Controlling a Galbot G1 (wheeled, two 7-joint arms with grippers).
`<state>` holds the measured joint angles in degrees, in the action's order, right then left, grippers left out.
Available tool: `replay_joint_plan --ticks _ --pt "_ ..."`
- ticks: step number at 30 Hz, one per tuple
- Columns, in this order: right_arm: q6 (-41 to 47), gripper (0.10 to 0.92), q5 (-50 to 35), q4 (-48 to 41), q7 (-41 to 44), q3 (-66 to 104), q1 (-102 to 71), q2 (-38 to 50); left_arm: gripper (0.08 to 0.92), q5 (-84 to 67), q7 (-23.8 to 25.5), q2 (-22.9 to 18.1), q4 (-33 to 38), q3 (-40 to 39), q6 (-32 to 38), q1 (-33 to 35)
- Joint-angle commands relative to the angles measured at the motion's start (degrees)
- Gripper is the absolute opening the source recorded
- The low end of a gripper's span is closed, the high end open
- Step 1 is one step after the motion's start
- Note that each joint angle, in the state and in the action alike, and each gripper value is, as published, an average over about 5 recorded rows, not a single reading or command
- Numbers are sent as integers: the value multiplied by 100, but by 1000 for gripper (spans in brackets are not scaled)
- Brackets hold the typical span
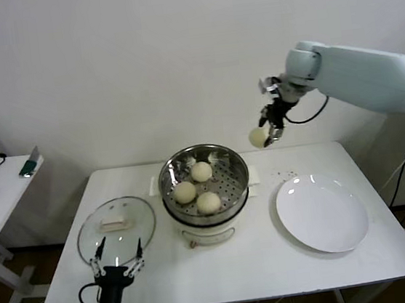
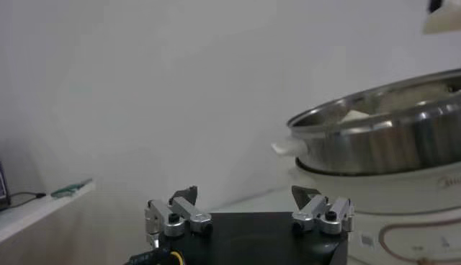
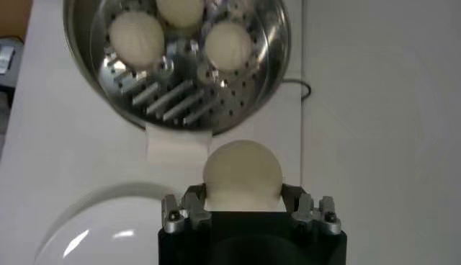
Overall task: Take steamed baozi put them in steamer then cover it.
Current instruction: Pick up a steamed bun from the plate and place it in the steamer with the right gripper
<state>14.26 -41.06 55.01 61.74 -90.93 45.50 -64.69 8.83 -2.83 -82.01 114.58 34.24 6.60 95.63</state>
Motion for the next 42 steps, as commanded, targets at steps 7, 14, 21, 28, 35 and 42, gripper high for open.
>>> replay_joint_plan --ticks 7,14,21,28,35,42 --pt "371 679 -955 122 -295 -694 -60 -1448 823 -158 13 96 51 100 36 8" --pt "337 686 -780 -98 -300 -893 -476 -1585 823 -175 14 145 58 82 -22 -74" --pt "306 684 -565 -353 -297 -875 -888 -1646 823 -174 14 152 21 68 -37 -127" --pt "253 687 -413 -489 -284 -883 -1019 -1653 823 -177 15 219 -33 61 -29 -163" --pt "254 702 -198 -556 -322 -787 -1074 -1658 823 -192 14 219 -76 60 -24 -184" --pt "239 808 -202 -477 -246 -634 -928 -1546 823 -187 13 224 -59 70 -22 -161"
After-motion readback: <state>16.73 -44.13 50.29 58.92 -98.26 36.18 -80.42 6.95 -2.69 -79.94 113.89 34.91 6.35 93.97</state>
